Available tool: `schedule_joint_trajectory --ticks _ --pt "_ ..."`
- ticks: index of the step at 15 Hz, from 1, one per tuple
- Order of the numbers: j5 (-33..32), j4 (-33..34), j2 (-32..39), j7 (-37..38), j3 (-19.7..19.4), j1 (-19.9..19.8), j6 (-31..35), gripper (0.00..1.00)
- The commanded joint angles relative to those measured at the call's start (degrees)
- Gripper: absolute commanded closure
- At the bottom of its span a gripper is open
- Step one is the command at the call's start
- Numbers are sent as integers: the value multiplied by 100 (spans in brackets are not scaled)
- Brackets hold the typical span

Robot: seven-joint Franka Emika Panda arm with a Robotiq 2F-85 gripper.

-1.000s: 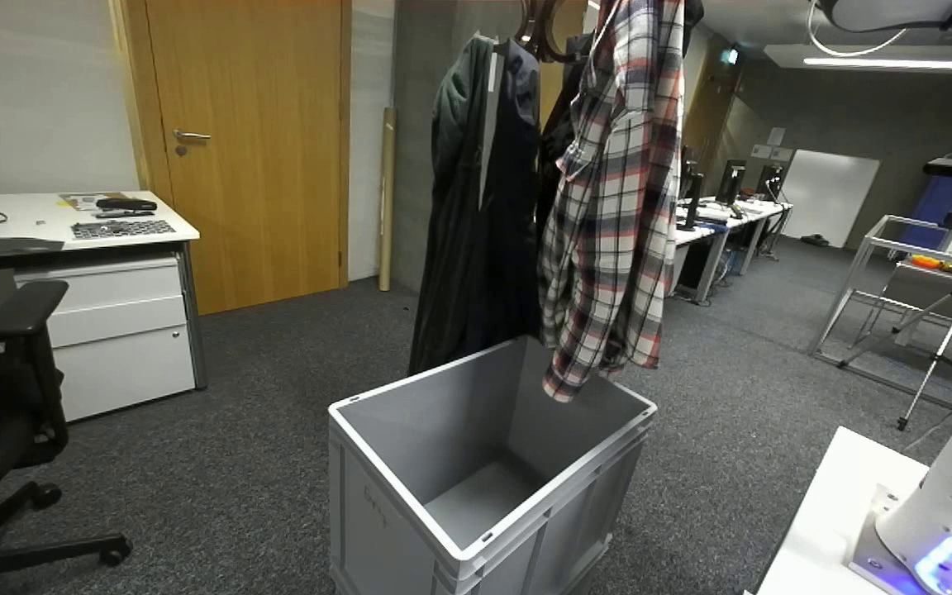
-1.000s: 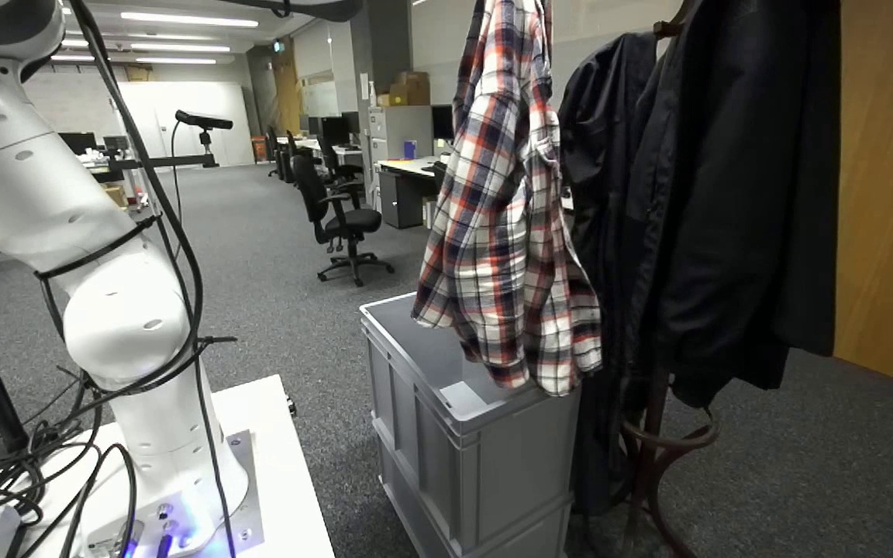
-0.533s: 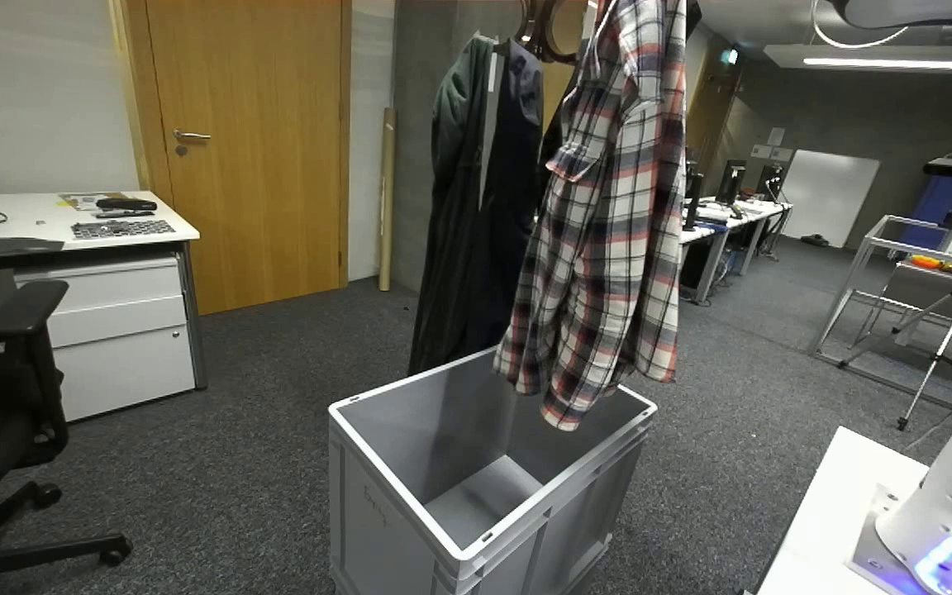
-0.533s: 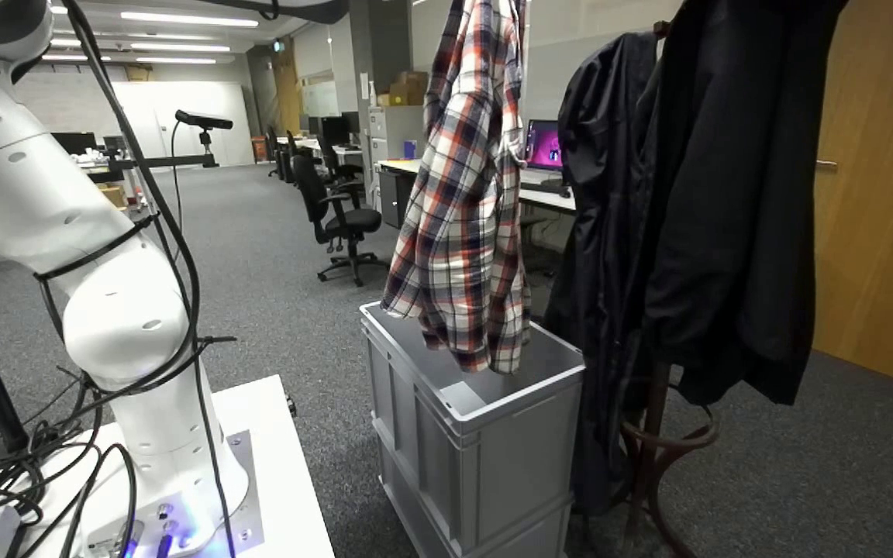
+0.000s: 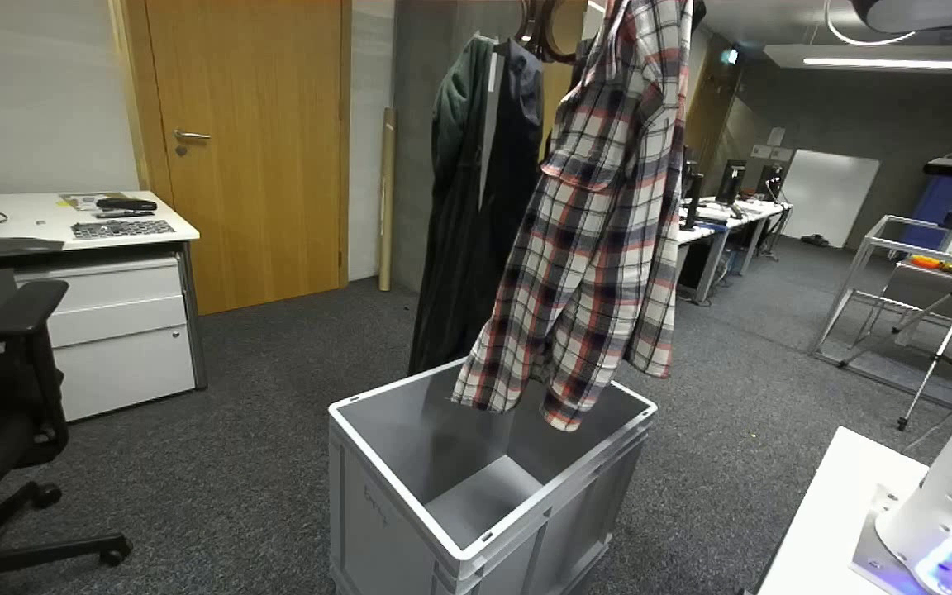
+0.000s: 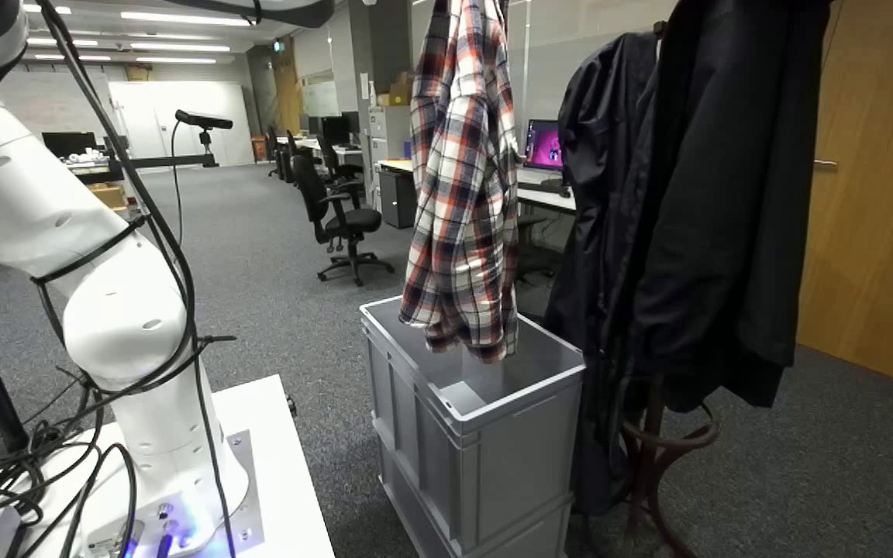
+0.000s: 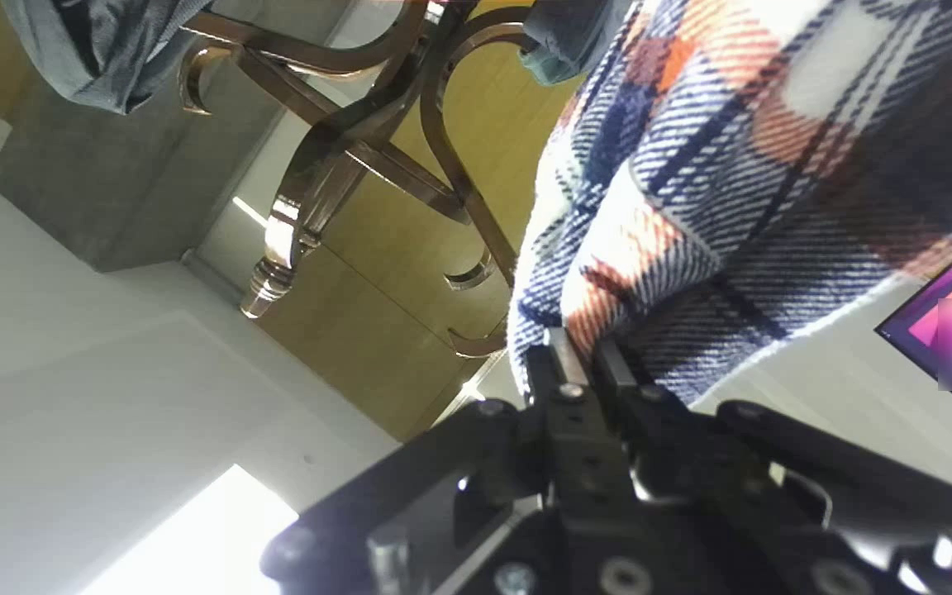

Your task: Put the flannel shirt inside the grey container.

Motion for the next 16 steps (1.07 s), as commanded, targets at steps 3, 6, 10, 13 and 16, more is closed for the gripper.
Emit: schedule_joint_trajectory --ticks 3,6,10,13,16 --pt "-53 -390 -255 -130 -124 109 420 99" --pt "-108 -473 -101 -88 -160 122 888 99" --pt "-140 -465 133 18 -152 15 1341 99" --pt "-115 -492 261 2 -167 -2 1419 99" --pt "-88 -543 357 -70 -192 14 1366 99"
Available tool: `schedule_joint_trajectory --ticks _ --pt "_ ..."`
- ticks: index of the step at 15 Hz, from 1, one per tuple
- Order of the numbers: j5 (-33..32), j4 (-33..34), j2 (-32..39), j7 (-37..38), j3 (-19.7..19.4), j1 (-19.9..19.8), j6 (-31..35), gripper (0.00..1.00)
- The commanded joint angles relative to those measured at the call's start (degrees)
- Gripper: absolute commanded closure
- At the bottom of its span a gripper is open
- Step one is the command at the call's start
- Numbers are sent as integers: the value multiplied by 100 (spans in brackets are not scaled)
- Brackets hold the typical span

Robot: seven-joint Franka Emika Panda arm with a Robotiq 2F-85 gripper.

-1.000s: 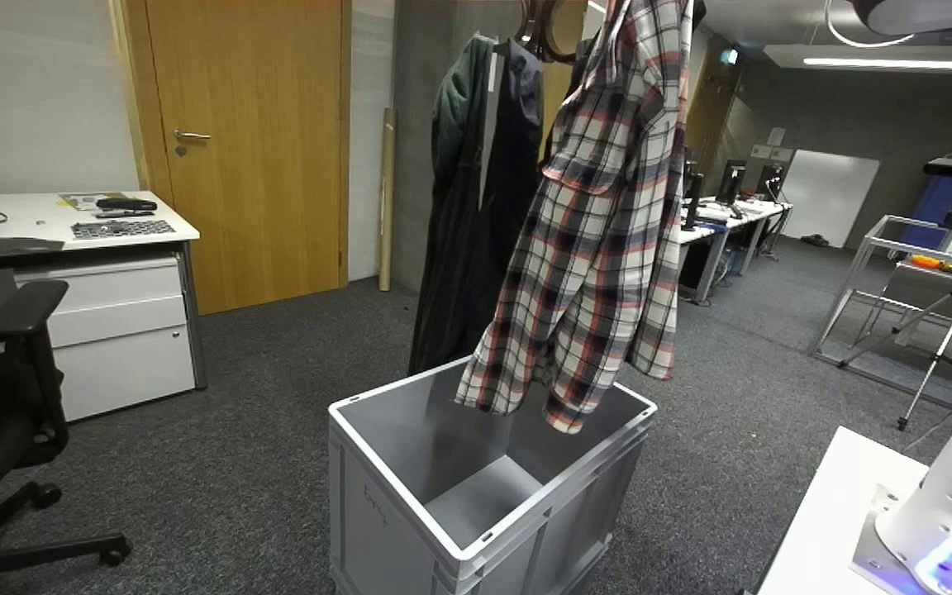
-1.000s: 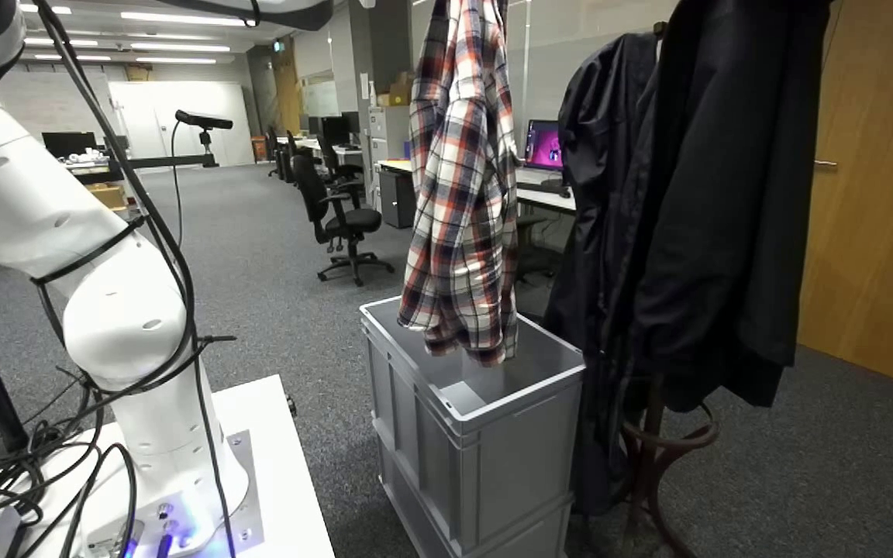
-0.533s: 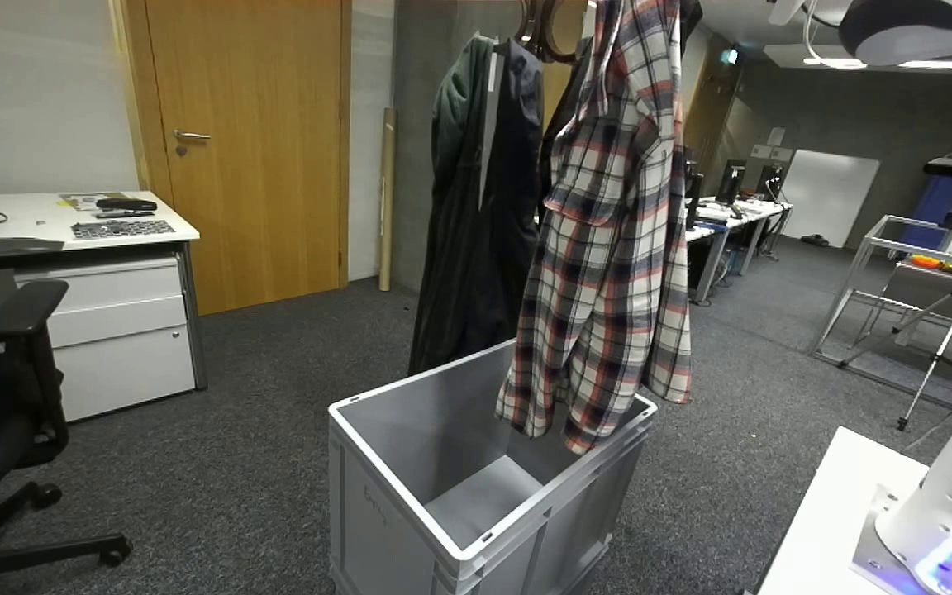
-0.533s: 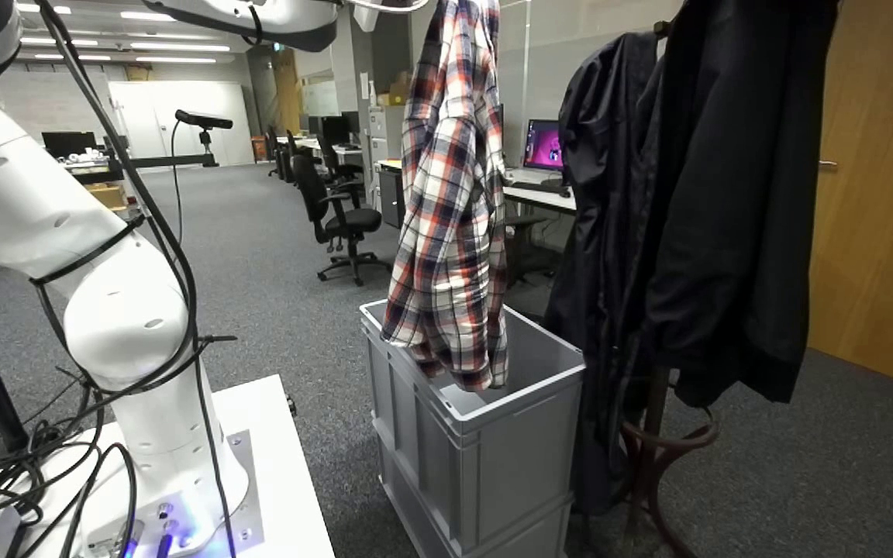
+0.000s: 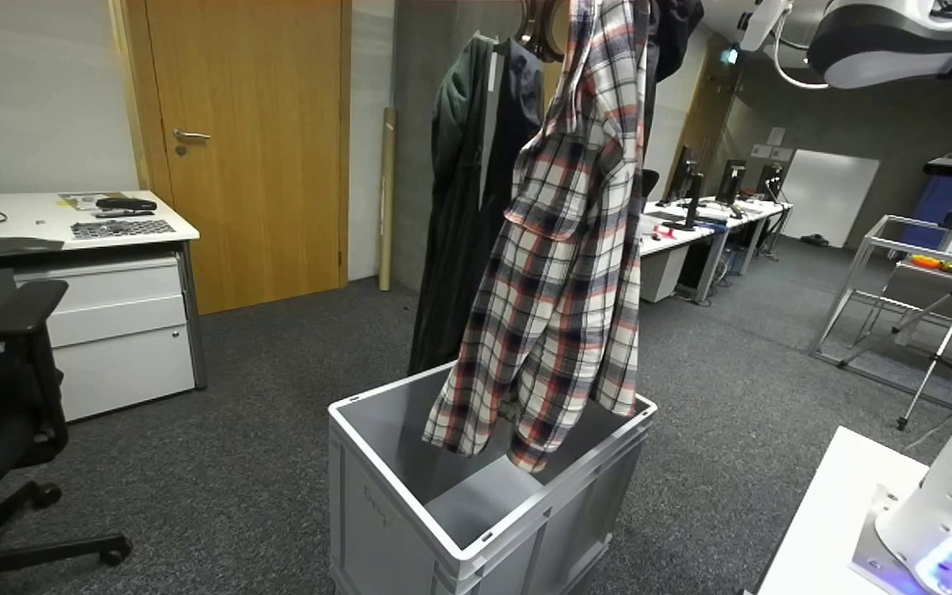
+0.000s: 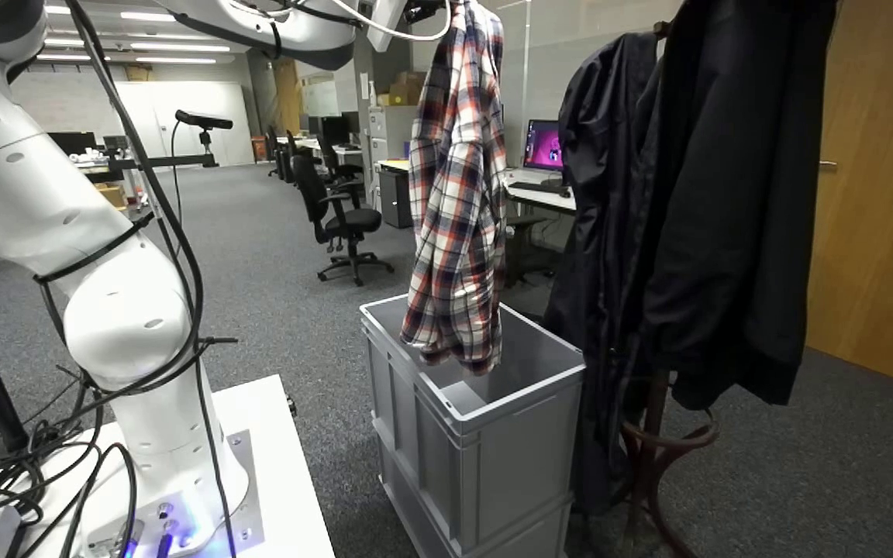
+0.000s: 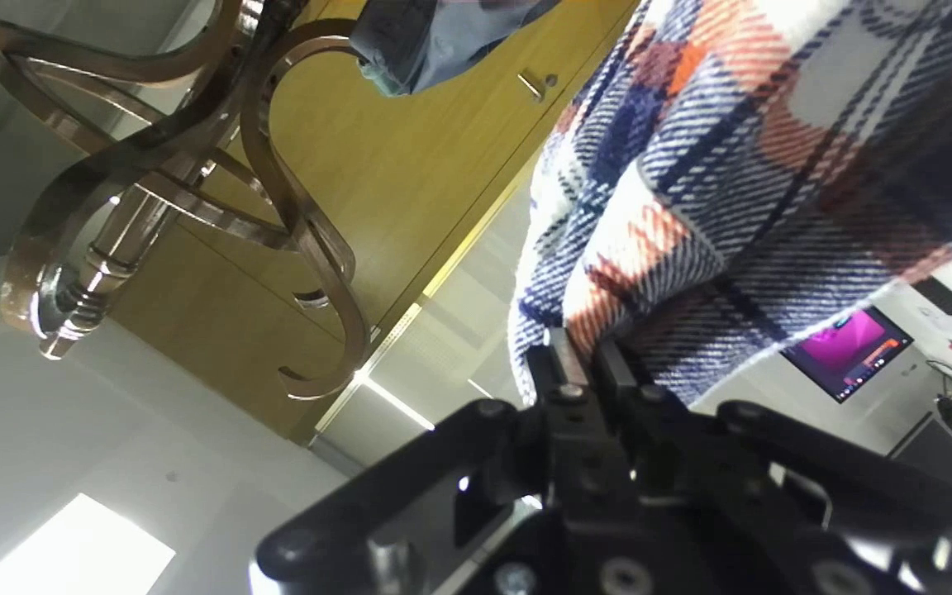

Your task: Put the flannel shirt inside the grey container.

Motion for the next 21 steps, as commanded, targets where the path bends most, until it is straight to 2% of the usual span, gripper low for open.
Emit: schedule_joint_trajectory --ticks 1,8,13,17,21 --pt "-88 59 45 -77 -107 -46 226 99" --pt "-232 -61 193 -191 -257 -118 391 99" --pt "-221 -190 360 -180 -333 -192 234 99" --pt "81 -426 450 -526 -464 -27 55 99" --pt "900 -719 452 -1520 -615 319 -390 99"
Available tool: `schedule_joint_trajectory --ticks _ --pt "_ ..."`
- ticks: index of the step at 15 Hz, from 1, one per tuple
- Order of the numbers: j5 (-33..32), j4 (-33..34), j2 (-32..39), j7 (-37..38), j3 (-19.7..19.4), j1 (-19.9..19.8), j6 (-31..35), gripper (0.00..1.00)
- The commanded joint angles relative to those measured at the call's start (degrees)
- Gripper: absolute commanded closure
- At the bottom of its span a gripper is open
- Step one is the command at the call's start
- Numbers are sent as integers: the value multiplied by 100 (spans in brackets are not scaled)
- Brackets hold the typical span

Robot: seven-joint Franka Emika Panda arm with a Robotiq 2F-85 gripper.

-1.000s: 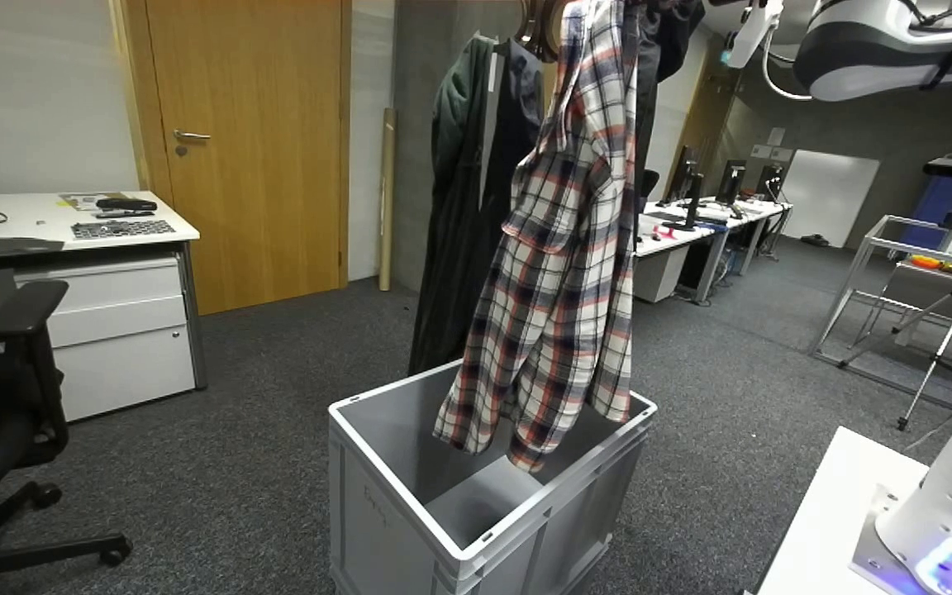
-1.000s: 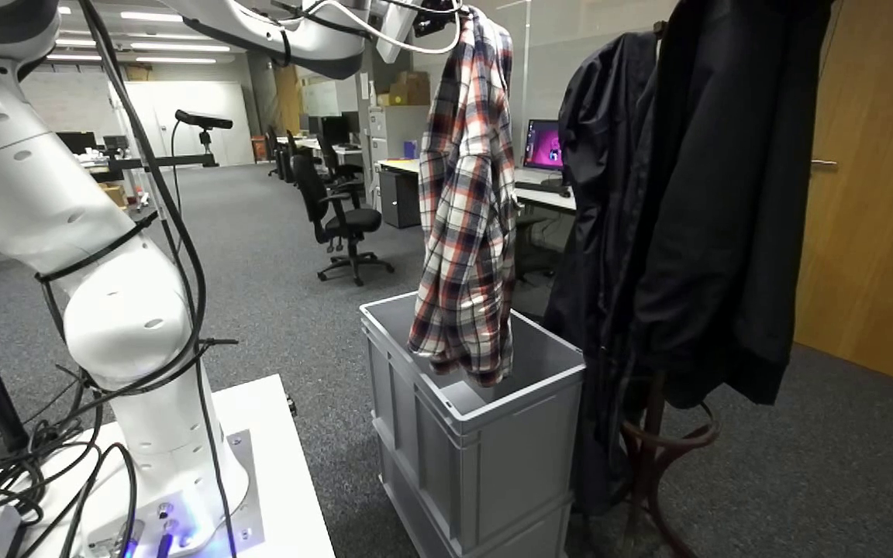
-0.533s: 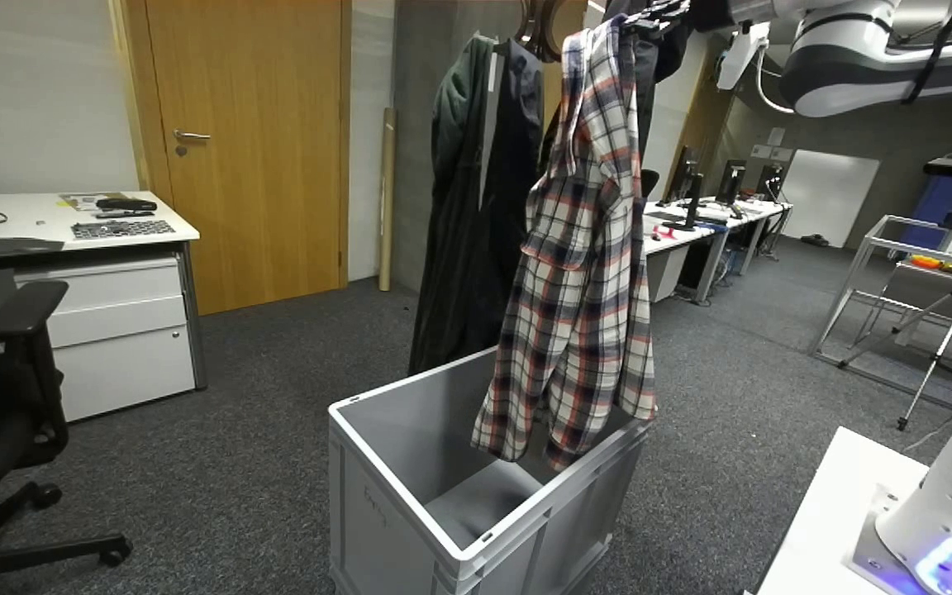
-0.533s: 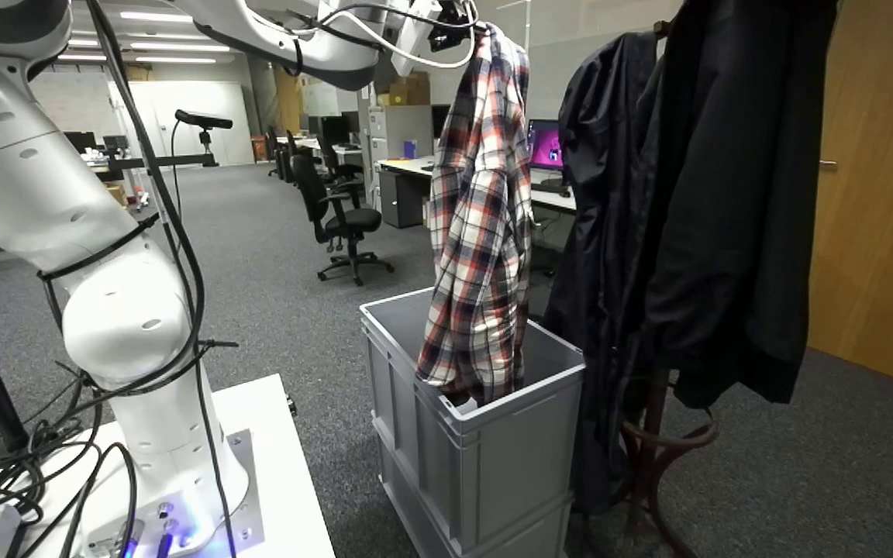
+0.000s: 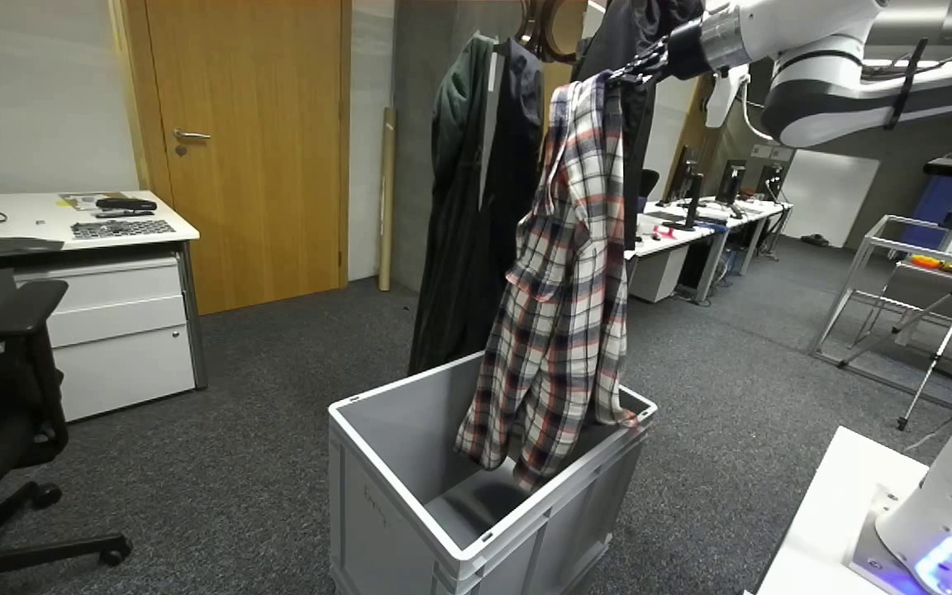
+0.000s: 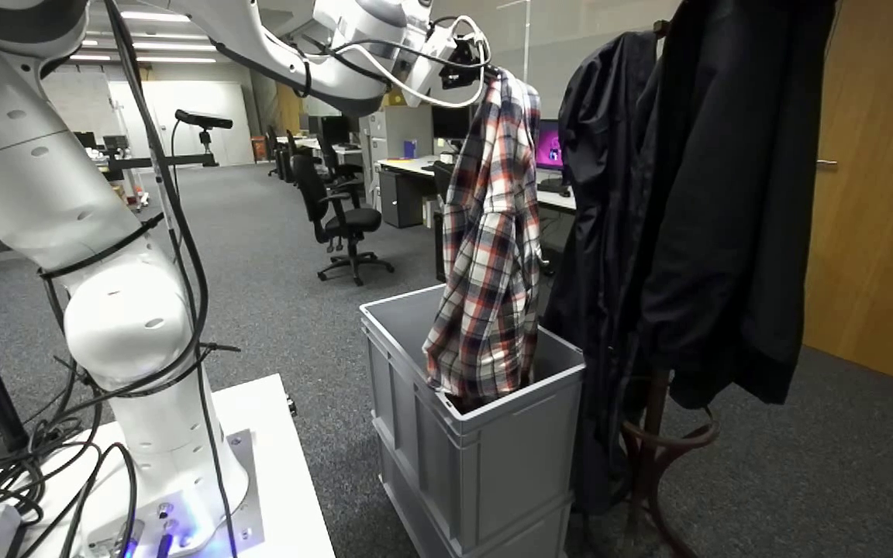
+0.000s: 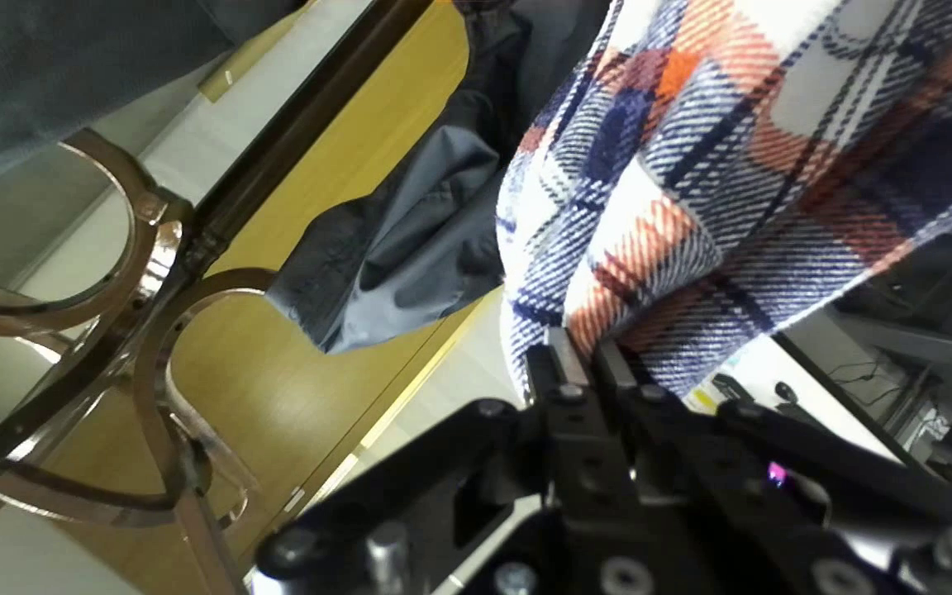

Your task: Put the flannel shirt inside the grey container.

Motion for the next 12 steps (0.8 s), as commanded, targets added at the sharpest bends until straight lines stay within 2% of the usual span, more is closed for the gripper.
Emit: schedule_joint_trajectory --ticks 1,5,7,9,12 --pt "960 -143 -152 -1182 -34 183 -434 99" --pt "2306 -162 -201 -2431 1 392 -1283 99" --pt "2784 -74 -228 -2886 59 398 -1808 99" --pt "2993 2 -265 -3159 131 312 -2202 99" --pt "2922 -144 -147 -2941 220 219 -2101 94"
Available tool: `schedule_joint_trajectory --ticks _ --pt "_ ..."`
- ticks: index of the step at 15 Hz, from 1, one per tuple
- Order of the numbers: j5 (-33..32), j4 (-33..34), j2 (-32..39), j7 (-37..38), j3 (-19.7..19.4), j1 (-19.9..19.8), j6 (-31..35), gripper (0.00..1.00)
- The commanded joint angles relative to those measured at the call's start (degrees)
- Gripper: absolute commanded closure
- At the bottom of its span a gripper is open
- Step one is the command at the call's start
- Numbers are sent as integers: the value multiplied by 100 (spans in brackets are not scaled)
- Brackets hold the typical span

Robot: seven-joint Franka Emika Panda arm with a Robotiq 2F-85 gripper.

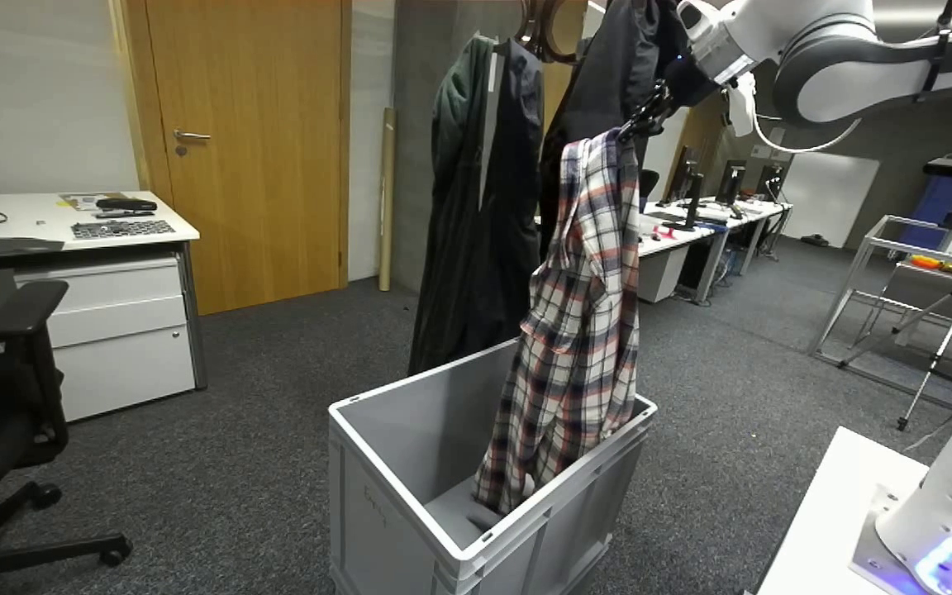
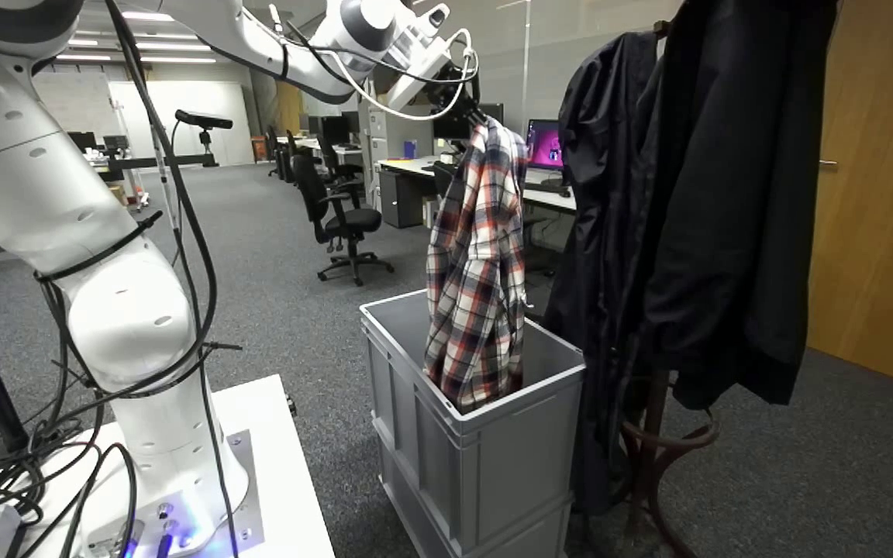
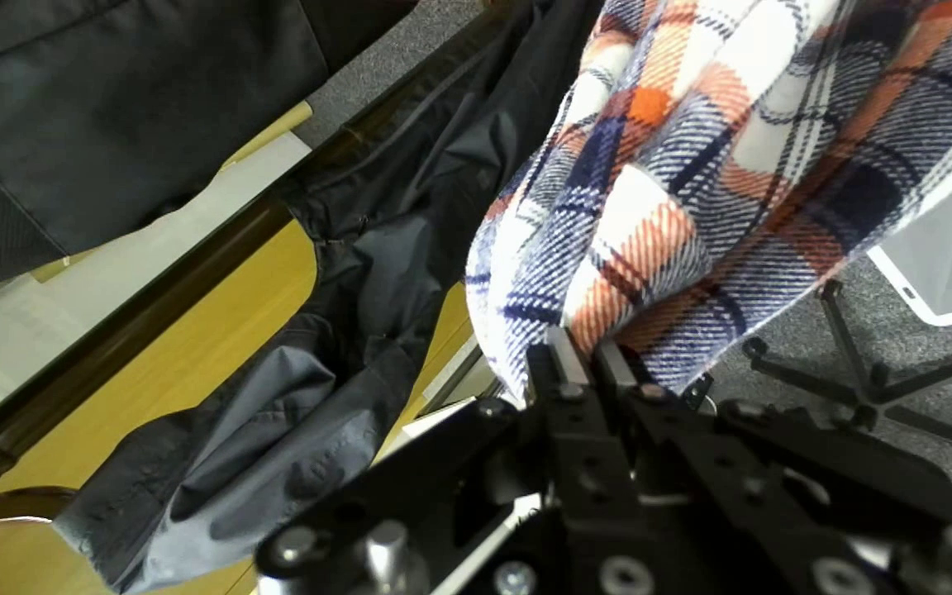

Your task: Put the flannel shirt inside the grey container.

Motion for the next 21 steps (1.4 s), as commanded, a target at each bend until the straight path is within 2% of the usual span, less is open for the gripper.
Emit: schedule_joint_trajectory --ticks 1,4,5,9,15,21 --pt "81 13 -18 -64 122 -144 -11 94" --pt "81 13 -31 -66 121 -147 -12 94" --pt "81 13 -31 -66 121 -147 -12 99" --pt "488 -49 205 -284 78 -21 -245 99" --pt "1066 96 670 -687 140 56 -1187 99" --pt "1162 307 1129 -922 155 46 -1932 99"
